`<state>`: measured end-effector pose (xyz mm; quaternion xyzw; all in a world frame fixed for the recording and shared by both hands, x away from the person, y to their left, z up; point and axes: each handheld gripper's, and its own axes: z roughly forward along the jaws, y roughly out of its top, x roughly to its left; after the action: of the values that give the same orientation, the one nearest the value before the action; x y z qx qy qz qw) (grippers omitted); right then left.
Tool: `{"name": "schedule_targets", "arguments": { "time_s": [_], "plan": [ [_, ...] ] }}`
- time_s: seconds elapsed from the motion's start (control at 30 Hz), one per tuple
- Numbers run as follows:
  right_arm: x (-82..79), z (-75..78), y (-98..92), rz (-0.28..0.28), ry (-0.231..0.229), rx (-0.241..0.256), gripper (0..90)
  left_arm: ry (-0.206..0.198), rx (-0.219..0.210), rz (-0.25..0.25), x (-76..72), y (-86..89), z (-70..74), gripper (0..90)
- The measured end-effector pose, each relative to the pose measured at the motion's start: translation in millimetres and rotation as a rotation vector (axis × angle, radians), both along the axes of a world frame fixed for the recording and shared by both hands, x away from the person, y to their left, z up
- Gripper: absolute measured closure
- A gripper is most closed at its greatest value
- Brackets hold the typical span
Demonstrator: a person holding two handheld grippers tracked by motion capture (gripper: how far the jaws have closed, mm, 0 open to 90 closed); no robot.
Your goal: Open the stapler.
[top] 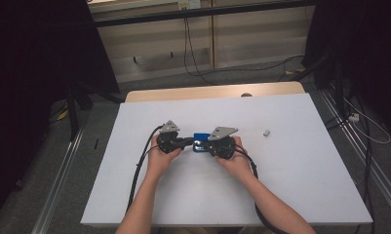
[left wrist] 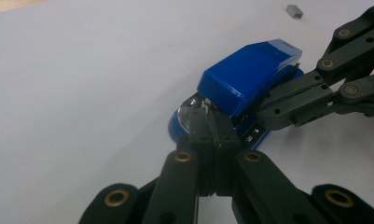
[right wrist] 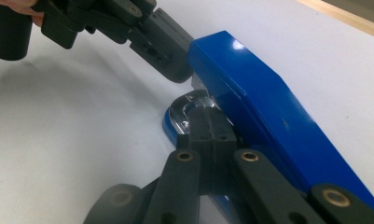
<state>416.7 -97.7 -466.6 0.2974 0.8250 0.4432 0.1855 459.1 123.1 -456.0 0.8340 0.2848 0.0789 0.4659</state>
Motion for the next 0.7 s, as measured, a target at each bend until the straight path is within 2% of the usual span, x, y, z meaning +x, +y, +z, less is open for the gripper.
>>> {"name": "schedule_targets", "arguments": {
  "time_s": [0.17,0.43,0.57,0.6,0.7],
  "plan": [
    [-0.2,0.3,0.2,-0.006,0.011,0.004,90.0,-0.001,-0.057,0.009,-0.9,0.1,5.4,89.9],
    [-0.7,0.3,0.7,-0.026,0.021,0.02,90.0,-0.016,-0.08,0.007,-1.7,-1.4,12.4,89.6],
    [-3.5,1.8,2.3,-0.047,-0.012,0.041,90.0,-0.014,-0.084,0.002,-0.8,-1.2,13.6,89.3],
    [-4.5,5.1,3.9,-0.062,-0.034,0.073,90.0,-0.012,-0.082,0.004,-0.8,-1.3,13.2,89.3],
    [-3.9,7.9,6.5,-0.068,-0.042,0.079,90.0,-0.008,-0.088,0.003,-0.3,-0.9,13.5,89.4]
  ]
}}
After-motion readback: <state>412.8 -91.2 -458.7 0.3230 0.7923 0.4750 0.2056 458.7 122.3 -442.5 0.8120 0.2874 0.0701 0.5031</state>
